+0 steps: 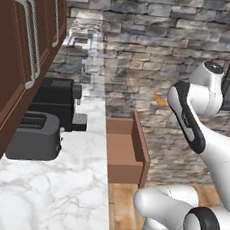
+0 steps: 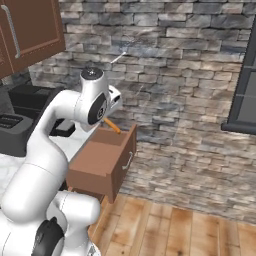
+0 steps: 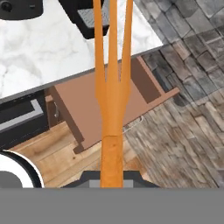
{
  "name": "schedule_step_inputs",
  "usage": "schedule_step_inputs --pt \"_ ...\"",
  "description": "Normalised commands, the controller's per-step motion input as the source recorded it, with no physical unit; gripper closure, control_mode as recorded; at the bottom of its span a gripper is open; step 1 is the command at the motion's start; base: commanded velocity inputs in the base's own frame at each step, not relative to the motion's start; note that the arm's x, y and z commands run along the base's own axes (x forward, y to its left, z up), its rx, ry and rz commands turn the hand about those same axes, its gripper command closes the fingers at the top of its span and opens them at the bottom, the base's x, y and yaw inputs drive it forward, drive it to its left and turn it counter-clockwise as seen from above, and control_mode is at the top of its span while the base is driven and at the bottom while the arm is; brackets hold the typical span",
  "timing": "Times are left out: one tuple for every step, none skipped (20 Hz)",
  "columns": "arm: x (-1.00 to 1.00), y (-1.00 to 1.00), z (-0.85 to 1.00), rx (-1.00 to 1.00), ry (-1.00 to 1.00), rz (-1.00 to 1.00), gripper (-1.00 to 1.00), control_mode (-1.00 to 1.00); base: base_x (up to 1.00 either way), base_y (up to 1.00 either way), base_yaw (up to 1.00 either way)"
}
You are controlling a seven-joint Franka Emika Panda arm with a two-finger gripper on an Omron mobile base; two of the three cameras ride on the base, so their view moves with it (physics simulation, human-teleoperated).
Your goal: Pick up the metallic utensils from the counter and place them in the open drawer. Make sure not to pick up any wooden utensils.
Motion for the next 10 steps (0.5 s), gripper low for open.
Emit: schedule_step_inputs --pt "0.14 0.06 -0.26 -0.08 0.0 -0.14 1.0 -1.0 0.0 0.0 0.0" --pt "0.17 0.0 -0.24 -0.07 0.0 -0.15 1.0 -1.0 0.0 0.0 0.0" --pt "0.18 0.0 -0.2 -0.05 0.0 -0.17 1.0 -1.0 0.0 0.0 0.0" --pt "0.17 0.0 -0.17 -0.03 0.0 -0.19 1.0 -1.0 0.0 0.0 0.0" --pt "0.16 0.0 -0.15 -0.01 0.0 -0.22 1.0 -1.0 0.0 0.0 0.0" --pt "0.14 0.0 -0.15 -0.01 0.0 -0.23 1.0 -1.0 0.0 0.0 0.0" --pt "0.09 0.0 -0.14 0.0 0.0 -0.26 1.0 -1.0 0.0 0.0 0.0" --pt "0.01 0.0 -0.14 0.0 0.0 -0.27 1.0 -1.0 0.0 0.0 0.0" --pt "0.0 0.0 -0.13 0.0 0.0 -0.26 1.0 -1.0 0.0 0.0 0.0" --pt "0.0 0.0 -0.14 0.0 0.0 -0.26 1.0 -1.0 0.0 0.0 0.0"
